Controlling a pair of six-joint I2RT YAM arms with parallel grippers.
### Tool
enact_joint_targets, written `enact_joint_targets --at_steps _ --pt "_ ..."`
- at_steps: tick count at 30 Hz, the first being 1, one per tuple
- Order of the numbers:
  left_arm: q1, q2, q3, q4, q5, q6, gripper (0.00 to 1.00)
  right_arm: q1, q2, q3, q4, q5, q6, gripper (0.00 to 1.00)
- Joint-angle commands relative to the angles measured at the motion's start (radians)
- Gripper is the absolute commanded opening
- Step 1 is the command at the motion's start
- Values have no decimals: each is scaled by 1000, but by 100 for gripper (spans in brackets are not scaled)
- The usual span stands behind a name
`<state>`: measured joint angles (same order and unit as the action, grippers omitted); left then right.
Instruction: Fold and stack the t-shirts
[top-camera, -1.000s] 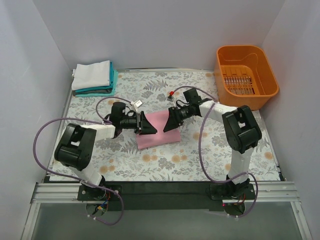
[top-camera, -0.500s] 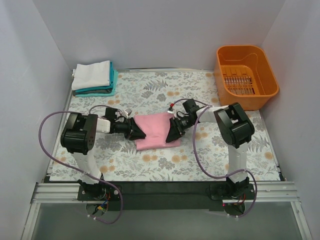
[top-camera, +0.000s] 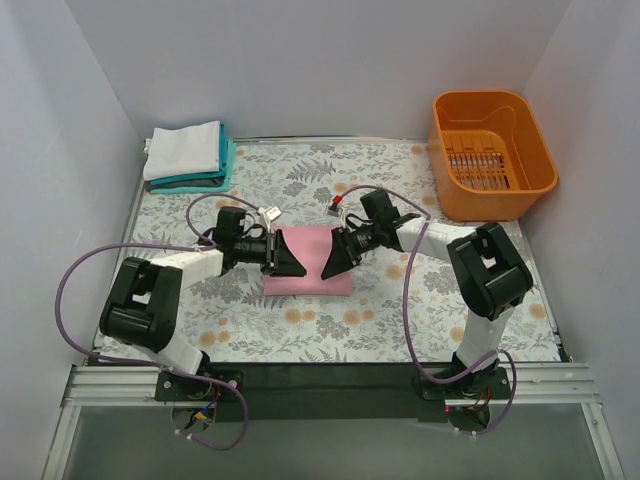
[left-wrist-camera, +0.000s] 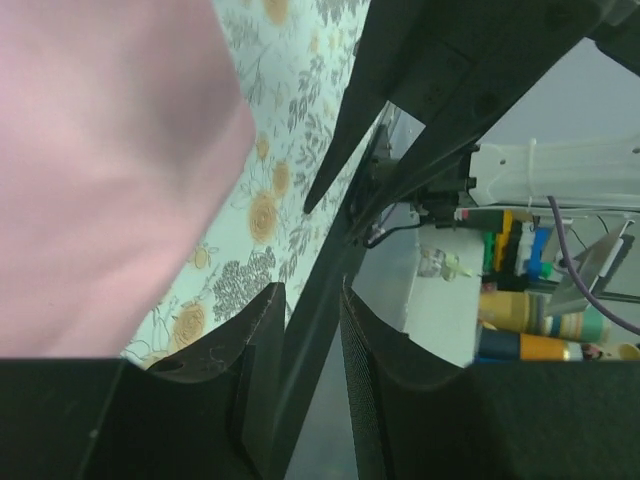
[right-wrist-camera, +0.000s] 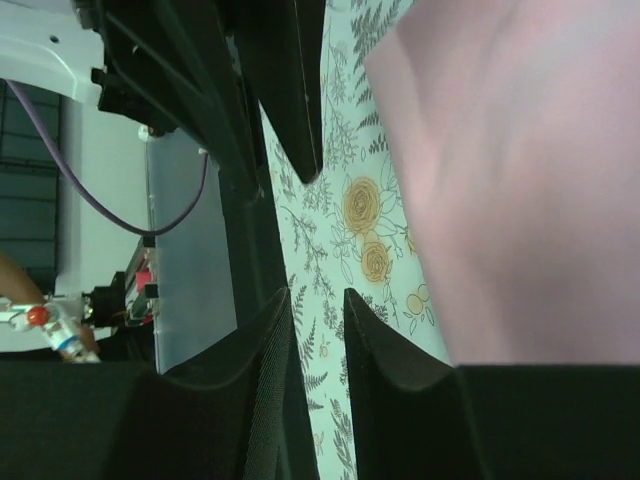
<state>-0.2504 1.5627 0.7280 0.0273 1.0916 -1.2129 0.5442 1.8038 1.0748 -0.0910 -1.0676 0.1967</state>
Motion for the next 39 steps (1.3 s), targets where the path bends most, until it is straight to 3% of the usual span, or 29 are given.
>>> enact_joint_targets --at_steps 1,7,11,16,18,22,24,29,32,39 --pt "-39 48 -81 48 -16 -92 29 45 69 -39 82 1 98 29" --pt "49 219 -93 -19 -217 -19 29 39 212 -62 108 72 90 29" --pt "138 280 -52 -139 -181 75 28 -10 207 -94 93 77 58 29" --pt "148 79 -26 -240 63 246 27 -10 56 -82 8 -40 10 24" --pt "148 -28 8 -244 74 248 29 -15 -18 -47 -3 -38 9 25" --pt "149 -7 108 -138 81 142 31 -41 -11 167 2 58 23 27" --pt "152 78 145 24 56 29 31 -55 80 249 13 83 32 30" --pt "168 322 290 170 -21 -68 31 -64 355 511 115 101 116 30" --pt "191 451 343 293 -50 -146 31 -67 475 550 215 100 203 29" --pt "335 603 366 296 -67 -149 31 -107 612 524 218 190 167 27"
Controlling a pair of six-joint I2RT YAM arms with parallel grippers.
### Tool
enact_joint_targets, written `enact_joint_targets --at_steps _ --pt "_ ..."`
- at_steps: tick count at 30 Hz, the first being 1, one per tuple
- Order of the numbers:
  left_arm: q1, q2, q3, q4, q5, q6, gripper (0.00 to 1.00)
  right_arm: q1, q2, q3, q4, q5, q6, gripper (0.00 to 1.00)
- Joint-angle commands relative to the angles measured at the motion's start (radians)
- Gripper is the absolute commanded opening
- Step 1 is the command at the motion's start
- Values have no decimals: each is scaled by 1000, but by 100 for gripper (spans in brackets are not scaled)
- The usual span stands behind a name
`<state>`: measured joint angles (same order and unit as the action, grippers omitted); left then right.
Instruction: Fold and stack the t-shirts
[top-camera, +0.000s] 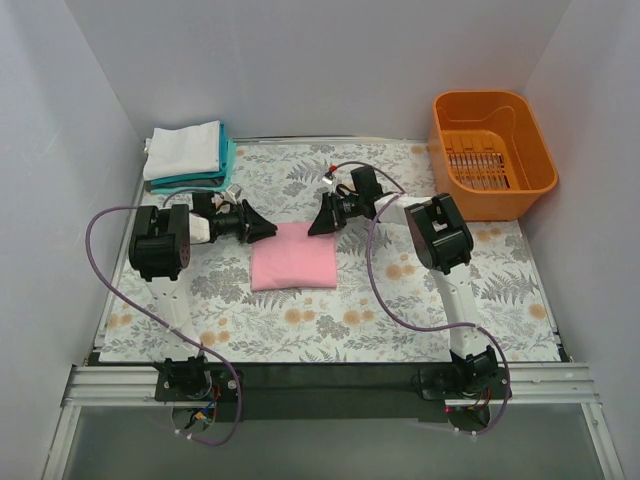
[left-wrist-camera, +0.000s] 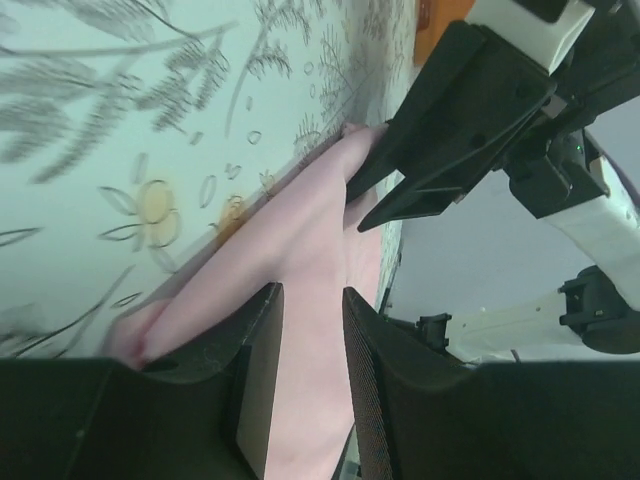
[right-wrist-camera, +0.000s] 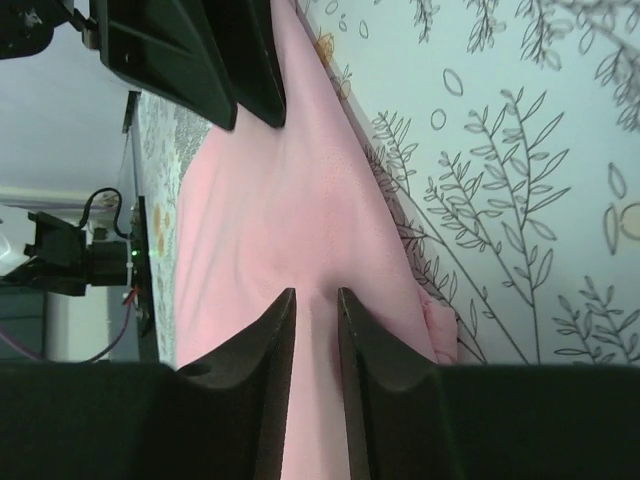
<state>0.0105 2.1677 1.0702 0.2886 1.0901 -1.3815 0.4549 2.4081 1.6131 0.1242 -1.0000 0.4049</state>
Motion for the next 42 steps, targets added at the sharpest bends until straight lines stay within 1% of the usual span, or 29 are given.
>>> enact_joint_targets --at_steps 1,3,4,5,6,7,8,9,10,11,12,14,15,16,17,18,19,20,21,22,23,24,26,29,34,36,37,38,42 --pt "85 -3 19 24 -53 30 31 -34 11 -18 0 130 -44 26" --pt "106 -46 5 3 -30 54 32 -51 -10 -45 -9 149 -63 25" --pt "111 -72 2 -12 -7 103 33 -64 -41 -48 -27 153 -78 25" --pt "112 -101 -4 -67 -1 146 36 -67 -59 -48 -53 168 -137 25" --pt "114 -170 -7 -103 4 183 39 -67 -78 -50 -82 196 -167 25" --pt "115 -205 -10 -133 11 255 44 -71 -110 -50 -122 207 -199 25" --pt "114 -242 -25 -188 8 289 52 -71 -122 -48 -167 213 -228 26" --pt "117 -334 -36 -215 -4 321 55 -71 -135 -41 -199 242 -295 27" --pt "120 -377 -47 -235 -24 356 57 -71 -162 -27 -256 256 -328 28" --pt "120 -432 -62 -279 -76 428 68 -71 -178 -18 -280 267 -353 30" --pt "124 -522 -67 -292 -128 465 72 -70 -199 -15 -299 303 -400 30" --pt "137 -610 -79 -344 -240 498 84 -64 -274 -12 -328 354 -461 33" --pt "166 -641 -85 -348 -265 484 94 -55 -300 -7 -343 423 -489 36" --pt "181 -693 -88 -350 -277 464 94 -32 -346 -1 -356 457 -539 42" --pt "201 -706 -87 -355 -289 408 94 -18 -368 14 -385 487 -557 53" --pt "222 -716 -69 -379 -373 383 95 -1 -385 24 -399 539 -569 58" --pt "232 -724 -55 -409 -416 365 95 39 -411 33 -411 563 -590 62" --pt "243 -723 -47 -451 -421 357 96 62 -420 51 -432 586 -592 64" --pt "264 -720 -36 -456 -368 358 96 85 -423 62 -440 603 -591 63" --pt "272 -711 -35 -457 -345 352 96 129 -426 68 -446 601 -569 62" --pt "282 -707 -33 -453 -329 340 96 152 -422 83 -455 603 -554 58" --pt "289 -704 -35 -445 -316 303 96 174 -415 88 -463 598 -545 56" --pt "292 -707 -42 -410 -317 277 95 241 -385 94 -472 600 -540 53" --pt "292 -720 -52 -375 -341 271 98 303 -346 74 -486 587 -548 51" --pt "292 -753 -75 -364 -398 321 98 340 -305 -40 -495 561 -581 43" --pt "292 -761 -95 -368 -392 335 98 340 -299 -73 -508 560 -624 36" --pt "293 -770 -105 -368 -391 337 98 340 -300 -115 -517 560 -646 35" --pt "292 -775 -113 -368 -388 341 98 340 -303 -137 -532 563 -667 31" --pt "290 -798 -154 -370 -381 377 98 335 -360 -255 -586 578 -762 25"
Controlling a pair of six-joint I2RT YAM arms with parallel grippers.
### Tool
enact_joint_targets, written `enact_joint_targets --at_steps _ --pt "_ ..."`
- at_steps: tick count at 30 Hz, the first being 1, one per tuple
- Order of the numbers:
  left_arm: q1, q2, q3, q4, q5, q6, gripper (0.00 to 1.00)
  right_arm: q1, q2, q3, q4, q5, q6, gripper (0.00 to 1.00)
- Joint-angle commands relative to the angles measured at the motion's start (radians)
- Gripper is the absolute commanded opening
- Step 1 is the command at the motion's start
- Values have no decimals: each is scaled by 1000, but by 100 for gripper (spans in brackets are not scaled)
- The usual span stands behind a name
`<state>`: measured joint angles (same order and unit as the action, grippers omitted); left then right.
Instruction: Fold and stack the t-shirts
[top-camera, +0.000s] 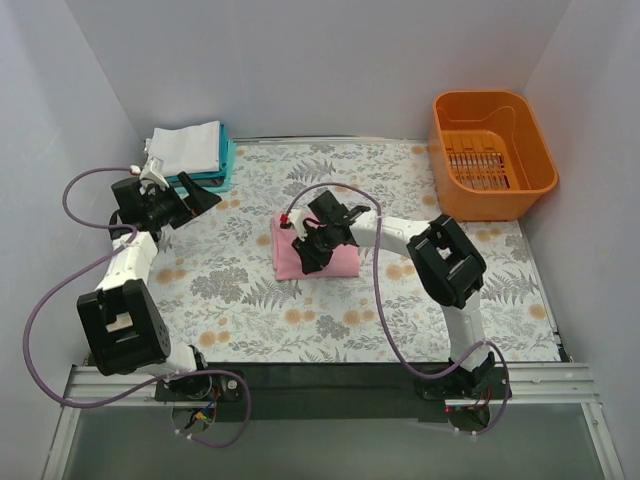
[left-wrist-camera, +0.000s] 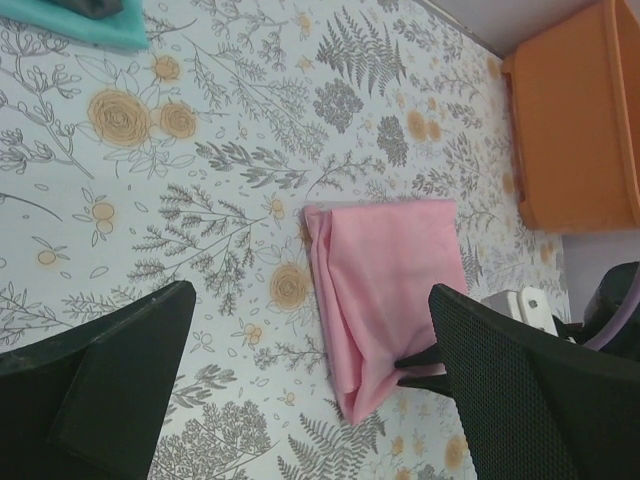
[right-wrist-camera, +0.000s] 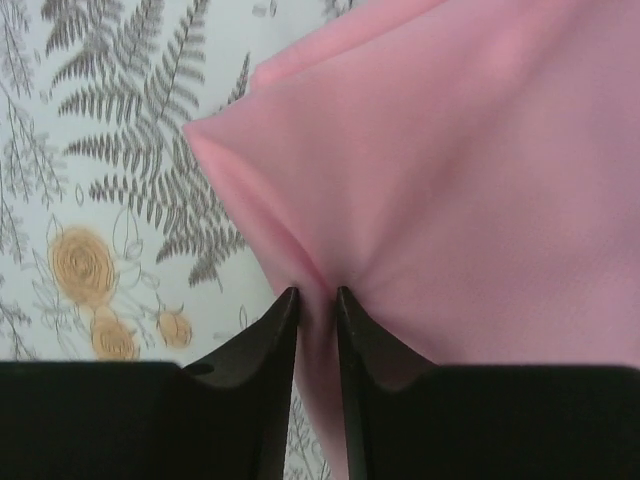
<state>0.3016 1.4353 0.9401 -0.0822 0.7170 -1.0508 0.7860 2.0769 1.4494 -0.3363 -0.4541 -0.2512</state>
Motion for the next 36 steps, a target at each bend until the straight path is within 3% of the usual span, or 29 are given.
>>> enact_joint_targets --at_steps 1,5,8,15,22,30,36 --pt "-1 -76 -29 -4 -7 57 98 2 -70 -112 -144 28 -137 25" --pt "-2 -107 -69 -7 -13 81 98 4 -207 -173 -194 -8 -146 30" --pt "-2 -122 -102 -7 -63 72 98 6 -277 -117 -179 34 -45 36" --pt "-2 -128 -173 -10 -87 -96 98 67 -106 228 -181 257 170 50" --pt "-2 -165 -181 -56 -183 -141 98 143 120 475 -198 413 245 46" --pt "-2 -177 -201 -94 -229 -140 98 188 236 532 -198 551 280 43" --pt "-2 -174 -215 -93 -212 -115 98 203 238 534 -202 572 282 41"
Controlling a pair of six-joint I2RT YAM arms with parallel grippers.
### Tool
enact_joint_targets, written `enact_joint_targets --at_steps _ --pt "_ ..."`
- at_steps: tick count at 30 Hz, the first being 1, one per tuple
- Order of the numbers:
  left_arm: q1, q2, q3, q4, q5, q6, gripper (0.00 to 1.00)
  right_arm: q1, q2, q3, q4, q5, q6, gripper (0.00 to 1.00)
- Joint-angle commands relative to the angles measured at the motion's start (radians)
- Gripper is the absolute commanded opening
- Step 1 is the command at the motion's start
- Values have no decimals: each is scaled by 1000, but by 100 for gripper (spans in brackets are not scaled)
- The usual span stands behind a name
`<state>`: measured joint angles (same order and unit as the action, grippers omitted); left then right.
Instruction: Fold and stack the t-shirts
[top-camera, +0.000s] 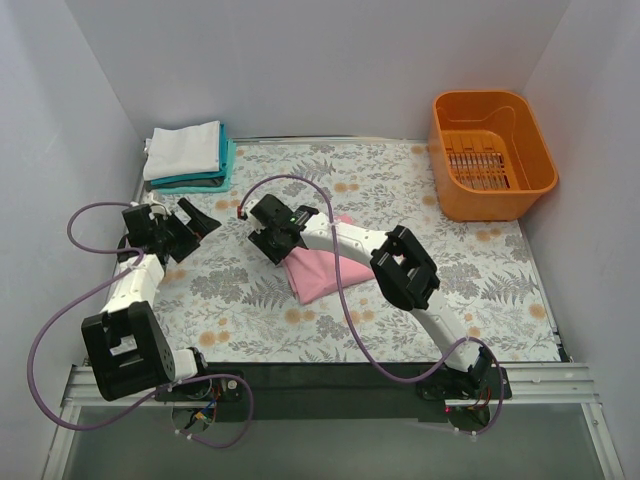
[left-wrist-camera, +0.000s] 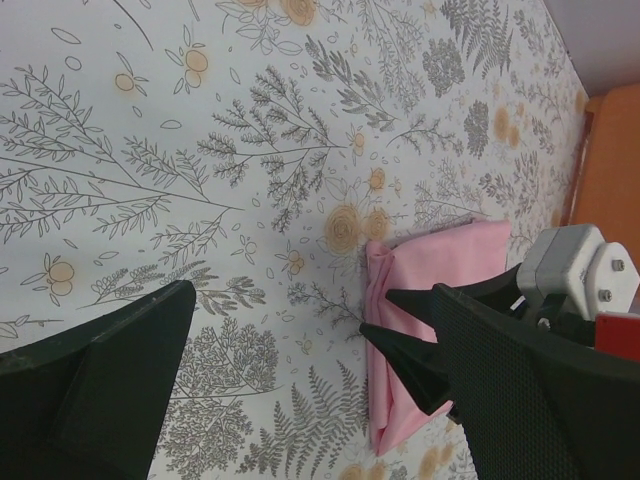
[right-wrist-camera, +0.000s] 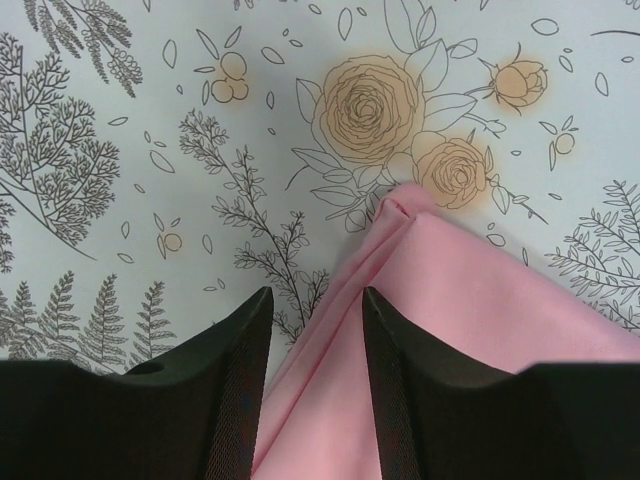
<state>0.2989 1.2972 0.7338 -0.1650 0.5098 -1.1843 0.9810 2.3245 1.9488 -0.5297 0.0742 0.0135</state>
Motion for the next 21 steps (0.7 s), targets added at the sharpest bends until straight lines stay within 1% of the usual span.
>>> enact_joint_targets --at_steps 1,4,7,13,19,21 --pt "0 -38 -11 -5 -4 20 98 13 -19 35 -10 44 16 40" --pt "0 -39 -17 2 1 18 98 25 -62 33 -10 55 14 40" --pt "0 -41 -20 5 3 17 98 28 -71 47 -10 101 8 41" --pt "0 -47 -27 7 -4 28 98 24 -13 65 -10 119 13 41" --pt "0 -58 -37 12 -4 37 98 13 39 30 -9 127 37 40" --pt "0 -55 -39 10 2 34 98 -1 59 16 -7 105 51 39"
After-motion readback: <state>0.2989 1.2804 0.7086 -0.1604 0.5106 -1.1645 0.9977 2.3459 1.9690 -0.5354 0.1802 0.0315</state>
